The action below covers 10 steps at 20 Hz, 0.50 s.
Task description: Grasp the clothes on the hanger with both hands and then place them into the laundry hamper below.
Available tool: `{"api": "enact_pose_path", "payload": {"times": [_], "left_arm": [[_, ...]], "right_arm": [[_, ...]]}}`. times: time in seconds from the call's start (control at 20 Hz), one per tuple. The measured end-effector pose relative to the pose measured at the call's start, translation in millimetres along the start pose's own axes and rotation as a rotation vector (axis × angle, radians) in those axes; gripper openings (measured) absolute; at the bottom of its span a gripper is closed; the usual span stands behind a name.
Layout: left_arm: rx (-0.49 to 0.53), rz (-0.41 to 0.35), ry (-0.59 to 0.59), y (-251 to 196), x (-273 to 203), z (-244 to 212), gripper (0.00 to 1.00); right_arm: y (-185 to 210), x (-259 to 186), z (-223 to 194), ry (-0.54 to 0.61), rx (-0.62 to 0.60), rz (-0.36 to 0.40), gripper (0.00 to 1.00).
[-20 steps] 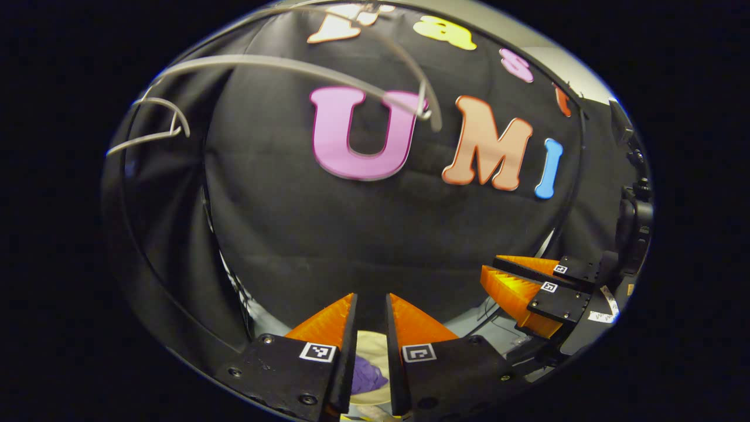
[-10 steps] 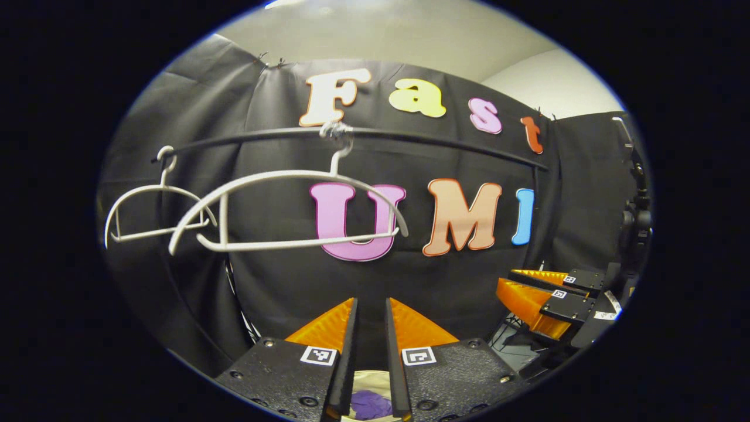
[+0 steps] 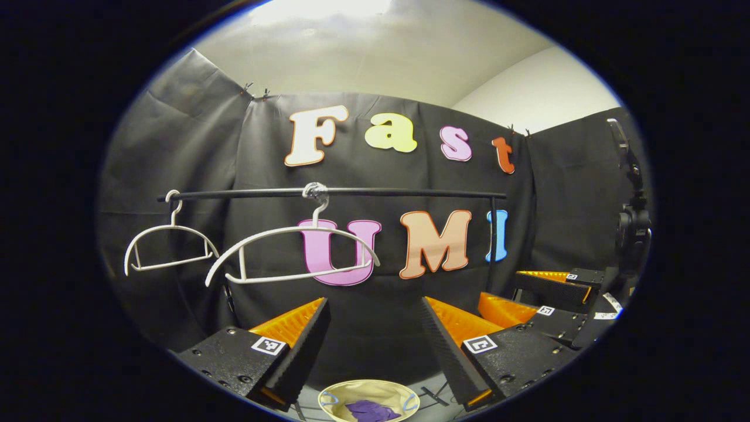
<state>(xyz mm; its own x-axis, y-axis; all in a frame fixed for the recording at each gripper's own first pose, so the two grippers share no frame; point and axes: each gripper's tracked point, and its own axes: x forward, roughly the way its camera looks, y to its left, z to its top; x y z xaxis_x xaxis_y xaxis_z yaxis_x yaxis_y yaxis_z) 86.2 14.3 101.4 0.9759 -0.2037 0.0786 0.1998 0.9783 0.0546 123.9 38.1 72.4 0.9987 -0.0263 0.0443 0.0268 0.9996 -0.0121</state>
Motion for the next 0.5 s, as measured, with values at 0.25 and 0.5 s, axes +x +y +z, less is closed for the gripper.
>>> {"api": "enact_pose_path", "payload": {"times": [0.25, 0.5], "left_arm": [[0.029, -0.008, -0.001, -22, 2, 2, 0.94], [0.035, 0.015, 0.003, -49, 9, 1, 0.93]], "right_arm": [[-21, -7, 5, -0.015, 0.009, -0.012, 0.95], [-50, -11, 5, -0.023, 0.012, 0.003, 0.95]]}}
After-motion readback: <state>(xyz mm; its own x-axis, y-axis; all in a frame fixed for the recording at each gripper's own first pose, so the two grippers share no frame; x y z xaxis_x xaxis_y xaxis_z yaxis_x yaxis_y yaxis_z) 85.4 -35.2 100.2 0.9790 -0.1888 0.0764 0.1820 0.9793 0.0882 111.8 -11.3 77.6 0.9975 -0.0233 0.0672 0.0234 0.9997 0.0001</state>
